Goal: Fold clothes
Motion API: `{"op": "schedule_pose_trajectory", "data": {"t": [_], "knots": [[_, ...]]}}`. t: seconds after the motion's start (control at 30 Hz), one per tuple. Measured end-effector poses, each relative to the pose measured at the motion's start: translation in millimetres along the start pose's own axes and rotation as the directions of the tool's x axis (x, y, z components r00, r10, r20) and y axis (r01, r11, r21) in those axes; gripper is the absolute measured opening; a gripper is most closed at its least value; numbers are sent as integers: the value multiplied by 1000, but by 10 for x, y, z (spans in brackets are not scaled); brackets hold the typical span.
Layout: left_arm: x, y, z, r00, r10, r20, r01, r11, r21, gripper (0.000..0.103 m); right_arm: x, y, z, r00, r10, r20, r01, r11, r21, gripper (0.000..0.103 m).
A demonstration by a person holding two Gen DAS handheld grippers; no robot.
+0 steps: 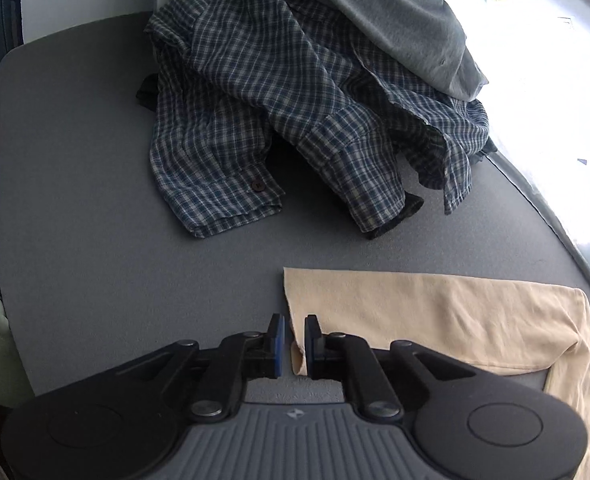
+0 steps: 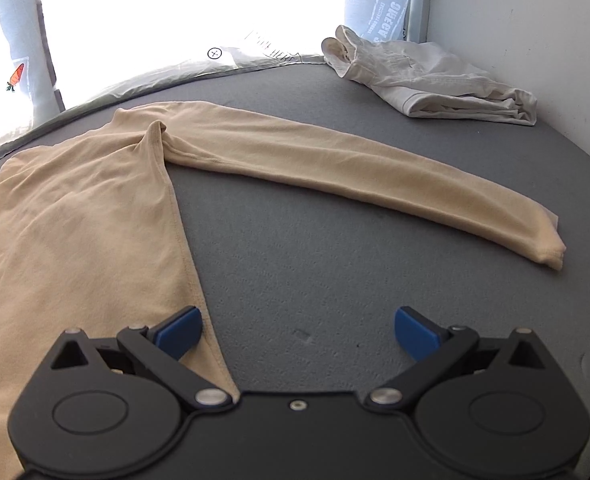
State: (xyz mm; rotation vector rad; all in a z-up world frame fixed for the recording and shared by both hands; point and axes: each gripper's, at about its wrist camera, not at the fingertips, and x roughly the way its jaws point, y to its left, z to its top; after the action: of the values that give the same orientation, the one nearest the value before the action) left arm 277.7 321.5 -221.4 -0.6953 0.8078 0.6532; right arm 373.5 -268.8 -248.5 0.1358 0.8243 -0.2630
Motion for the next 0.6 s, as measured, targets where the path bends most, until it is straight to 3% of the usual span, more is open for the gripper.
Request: {"op": "schedule_pose_trajectory", "data": {"t": [0.07,0.13,0.17,0.23,0.33,0.47,0.5,0.53,0.57,0.6], "knots": [[10,-209,-191,994,-78,-80,86,991,103,32,-20,-6,58,998,20,-51,-20,1000,-8,102],[22,-419,-365,979,-132,-157,162,967,196,36,-96,-16,85,995,70,-72,-70,998,8,85],[23,-525,-465,971,-150,-189,191,956,224,36,-146,-24,88,992,105,-73,-104,994,25,82],[23,-704,-647,951,-190,-245,250,937,244,39,-253,-23,64,979,186,-79,-182,982,57,81],[51,-896,-862,908,-250,-337,347,899,268,44,-317,53,-28,974,198,-107,-197,980,15,81],[60,-1100,-1147,923,-167,-348,305,867,395,42,-351,127,-145,978,171,-117,-184,976,-115,73],[64,-1132,-1208,926,-149,-346,294,860,417,41,-369,143,-156,980,159,-115,-176,972,-154,63],[59,-1158,-1237,929,-140,-342,290,850,439,25,-388,139,-151,978,171,-118,-190,967,-172,54],[53,-1163,-1251,922,-149,-356,306,846,437,4,-408,124,-140,973,197,-123,-217,960,-176,29],[42,-1143,-1248,915,-167,-367,321,852,413,3,-424,114,-133,967,216,-132,-237,956,-171,9]]}}
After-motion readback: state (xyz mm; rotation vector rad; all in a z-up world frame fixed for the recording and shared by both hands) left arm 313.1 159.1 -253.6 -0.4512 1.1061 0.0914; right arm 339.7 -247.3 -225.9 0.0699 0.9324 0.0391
